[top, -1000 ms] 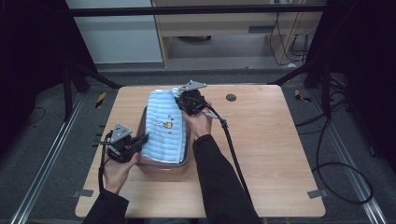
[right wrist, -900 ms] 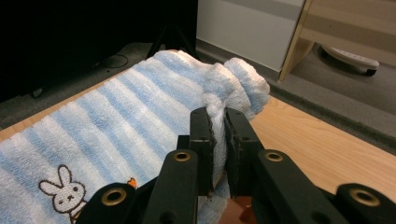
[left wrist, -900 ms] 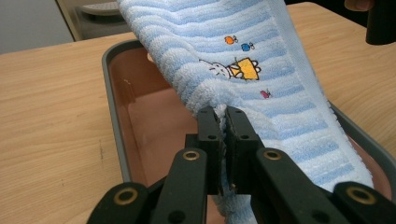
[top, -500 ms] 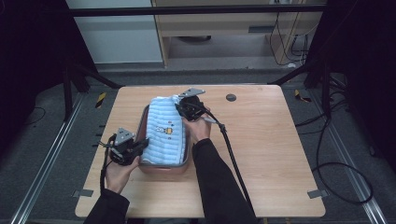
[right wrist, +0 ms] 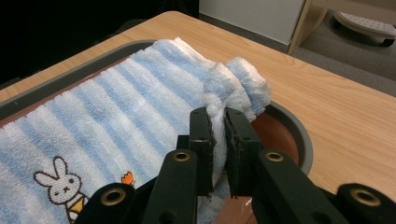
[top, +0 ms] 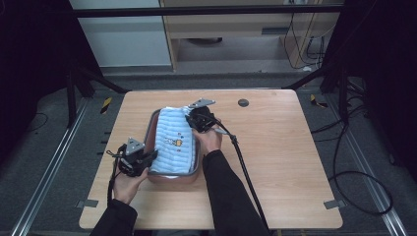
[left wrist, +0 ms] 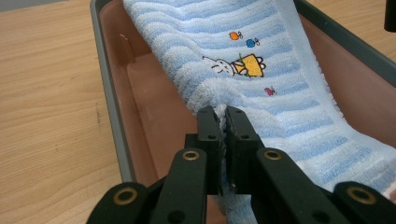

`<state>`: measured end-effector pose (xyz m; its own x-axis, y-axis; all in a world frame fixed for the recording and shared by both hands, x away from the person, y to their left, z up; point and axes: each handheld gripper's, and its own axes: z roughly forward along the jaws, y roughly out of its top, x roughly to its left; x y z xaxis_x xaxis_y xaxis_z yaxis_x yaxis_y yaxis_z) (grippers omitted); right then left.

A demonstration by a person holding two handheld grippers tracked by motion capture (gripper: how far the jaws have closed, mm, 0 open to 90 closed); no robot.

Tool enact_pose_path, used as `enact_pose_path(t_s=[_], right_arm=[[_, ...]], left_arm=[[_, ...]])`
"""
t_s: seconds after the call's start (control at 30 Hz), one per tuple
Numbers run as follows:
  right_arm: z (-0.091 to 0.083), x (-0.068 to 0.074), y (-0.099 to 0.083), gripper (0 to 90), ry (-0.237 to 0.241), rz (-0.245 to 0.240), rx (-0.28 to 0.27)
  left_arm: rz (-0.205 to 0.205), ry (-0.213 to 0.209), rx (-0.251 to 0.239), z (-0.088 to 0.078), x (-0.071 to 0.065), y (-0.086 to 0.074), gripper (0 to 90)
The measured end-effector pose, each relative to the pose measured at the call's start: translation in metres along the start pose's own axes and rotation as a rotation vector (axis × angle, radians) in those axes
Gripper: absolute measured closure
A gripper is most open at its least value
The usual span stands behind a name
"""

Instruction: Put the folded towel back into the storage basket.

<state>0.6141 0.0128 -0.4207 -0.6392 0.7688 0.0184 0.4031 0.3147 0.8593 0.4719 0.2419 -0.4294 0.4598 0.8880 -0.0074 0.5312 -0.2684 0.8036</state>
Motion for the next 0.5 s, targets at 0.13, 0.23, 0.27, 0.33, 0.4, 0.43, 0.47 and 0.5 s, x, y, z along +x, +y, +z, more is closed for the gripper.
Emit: enact_pose_path(t_s=[0.13,0.23,0.27,0.33,0.4,0.43,0.47,0.5], right_arm=[[0.005,0.0,-0.005,81.9,-0.001,0.003,0.026],[0.007,0.001,-0.007,81.3,-0.002,-0.003,0.037],[0.008,0.002,-0.009,81.1,-0.006,-0.008,0.046],[0.009,0.003,-0.01,79.5,-0.005,-0.007,0.052],[0.01,0.002,-0.011,77.9,-0.008,-0.012,0.056],[0.01,0.003,-0.011,75.6,-0.009,-0.01,0.062],[0.01,0.003,-0.012,73.1,-0.014,-0.014,0.068],[0.008,0.002,-0.012,69.1,-0.027,-0.018,0.059]], left_arm=[[0.002,0.005,0.012,0.002,0.0,-0.001,85.4],[0.001,0.014,0.019,0.005,0.001,-0.003,85.1],[-0.002,0.016,0.025,0.006,0.002,-0.003,84.1],[-0.01,0.018,0.031,0.007,0.002,-0.004,82.6],[-0.013,0.018,0.035,0.008,0.003,-0.004,78.0],[-0.01,0.026,0.031,0.008,0.002,-0.004,78.0],[-0.008,0.027,0.033,0.007,0.003,-0.003,76.0],[-0.013,0.025,0.021,0.006,0.003,-0.003,73.8]])
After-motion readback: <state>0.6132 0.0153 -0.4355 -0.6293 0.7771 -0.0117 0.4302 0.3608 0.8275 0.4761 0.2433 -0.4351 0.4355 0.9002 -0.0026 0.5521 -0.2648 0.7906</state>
